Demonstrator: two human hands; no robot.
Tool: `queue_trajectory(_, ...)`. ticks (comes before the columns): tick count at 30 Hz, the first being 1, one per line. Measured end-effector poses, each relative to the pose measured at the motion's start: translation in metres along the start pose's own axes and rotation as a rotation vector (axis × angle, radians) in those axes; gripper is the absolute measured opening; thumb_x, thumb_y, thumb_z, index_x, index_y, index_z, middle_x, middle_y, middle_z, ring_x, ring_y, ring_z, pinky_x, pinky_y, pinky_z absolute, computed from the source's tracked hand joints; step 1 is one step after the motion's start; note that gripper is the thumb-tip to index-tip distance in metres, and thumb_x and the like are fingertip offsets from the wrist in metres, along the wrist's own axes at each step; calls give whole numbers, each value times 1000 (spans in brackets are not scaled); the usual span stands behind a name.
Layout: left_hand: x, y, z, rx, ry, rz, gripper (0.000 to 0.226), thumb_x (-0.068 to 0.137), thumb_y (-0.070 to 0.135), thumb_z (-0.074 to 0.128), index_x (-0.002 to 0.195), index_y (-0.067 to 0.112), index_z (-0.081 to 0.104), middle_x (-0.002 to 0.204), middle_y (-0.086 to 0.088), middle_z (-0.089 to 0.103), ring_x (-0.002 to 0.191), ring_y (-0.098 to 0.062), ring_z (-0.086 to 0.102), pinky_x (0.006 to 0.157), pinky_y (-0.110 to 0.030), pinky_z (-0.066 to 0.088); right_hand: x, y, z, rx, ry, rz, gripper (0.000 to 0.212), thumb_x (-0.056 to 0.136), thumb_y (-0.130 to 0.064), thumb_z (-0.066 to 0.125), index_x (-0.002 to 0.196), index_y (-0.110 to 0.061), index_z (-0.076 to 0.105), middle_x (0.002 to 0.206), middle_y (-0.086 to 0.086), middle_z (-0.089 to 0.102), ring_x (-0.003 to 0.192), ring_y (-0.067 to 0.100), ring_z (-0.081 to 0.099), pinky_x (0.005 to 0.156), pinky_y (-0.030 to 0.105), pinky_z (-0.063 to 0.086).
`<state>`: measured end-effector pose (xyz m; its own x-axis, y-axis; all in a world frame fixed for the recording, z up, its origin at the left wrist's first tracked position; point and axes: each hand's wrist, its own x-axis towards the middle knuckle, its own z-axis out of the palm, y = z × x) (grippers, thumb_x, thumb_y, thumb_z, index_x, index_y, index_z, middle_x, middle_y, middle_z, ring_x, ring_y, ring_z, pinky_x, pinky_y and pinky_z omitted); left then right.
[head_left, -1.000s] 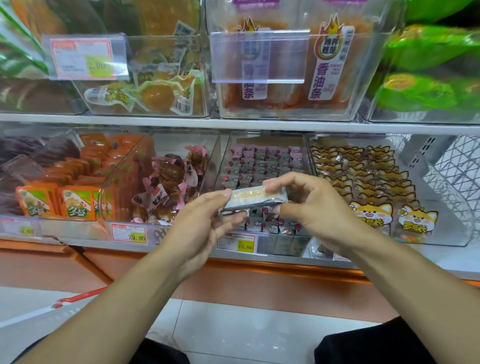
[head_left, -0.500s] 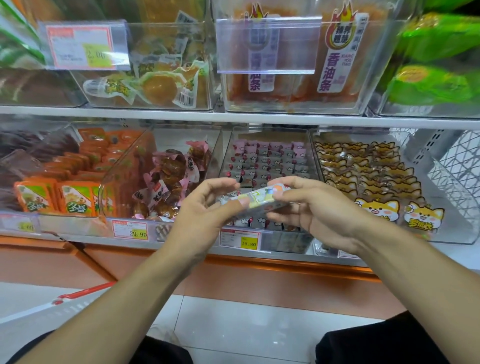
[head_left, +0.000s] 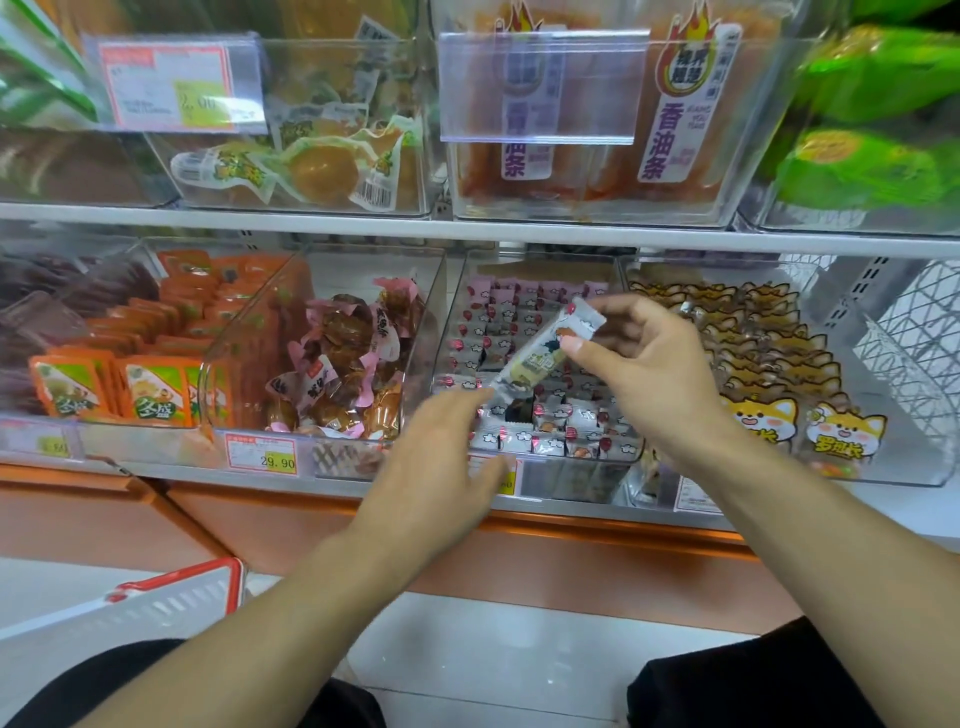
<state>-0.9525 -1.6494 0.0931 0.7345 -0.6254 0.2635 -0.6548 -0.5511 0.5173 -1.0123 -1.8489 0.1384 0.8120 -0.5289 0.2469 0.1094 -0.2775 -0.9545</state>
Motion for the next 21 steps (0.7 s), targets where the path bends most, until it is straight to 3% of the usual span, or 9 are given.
queue_trajectory(3,-5,3,15,171,-127,34,87,93,53,60,160,19,16,166,4,17,154,-12,3,121,-28,3,0,6,7,-140,-88,-79,33,85,-11,80,99,-35,65,95,-11,75,90,2,71,80,22,59)
queue_trajectory(5,-5,3,18,267,-157,59,90,93,55,59,160,18,12,168,1,12,155,-16,-3,119,-27,-6,0,10,10,-314,-133,-94,31,86,-18,80,95,-42,62,93,-12,72,88,3,69,80,24,57)
queue_trajectory(10,-3,4,14,327,-151,82,86,92,53,60,159,19,18,166,0,20,155,-19,7,120,-28,-3,1,19,18,-664,-299,-140,23,88,-24,76,100,-39,64,90,-25,63,83,-9,58,71,17,45)
queue_trajectory(14,-4,8,12,489,-154,109,74,93,54,57,152,19,30,155,0,37,152,-22,16,125,-41,-5,6,27,31,-913,-447,-162,16,97,-22,65,109,-23,75,107,-6,73,103,13,64,92,35,53)
queue_trajectory(18,-3,10,7,535,-147,97,61,91,54,55,141,23,41,138,6,50,141,-17,33,124,-46,-9,12,27,44,-944,-315,-276,20,95,-36,67,110,-24,75,103,-3,71,101,16,62,90,38,53)
queue_trajectory(21,-4,10,7,524,-141,90,64,90,55,56,144,23,40,137,8,50,138,-15,35,125,-45,-9,15,28,54,-996,-344,-288,23,95,-41,66,111,-27,75,103,-3,71,100,18,63,87,39,54)
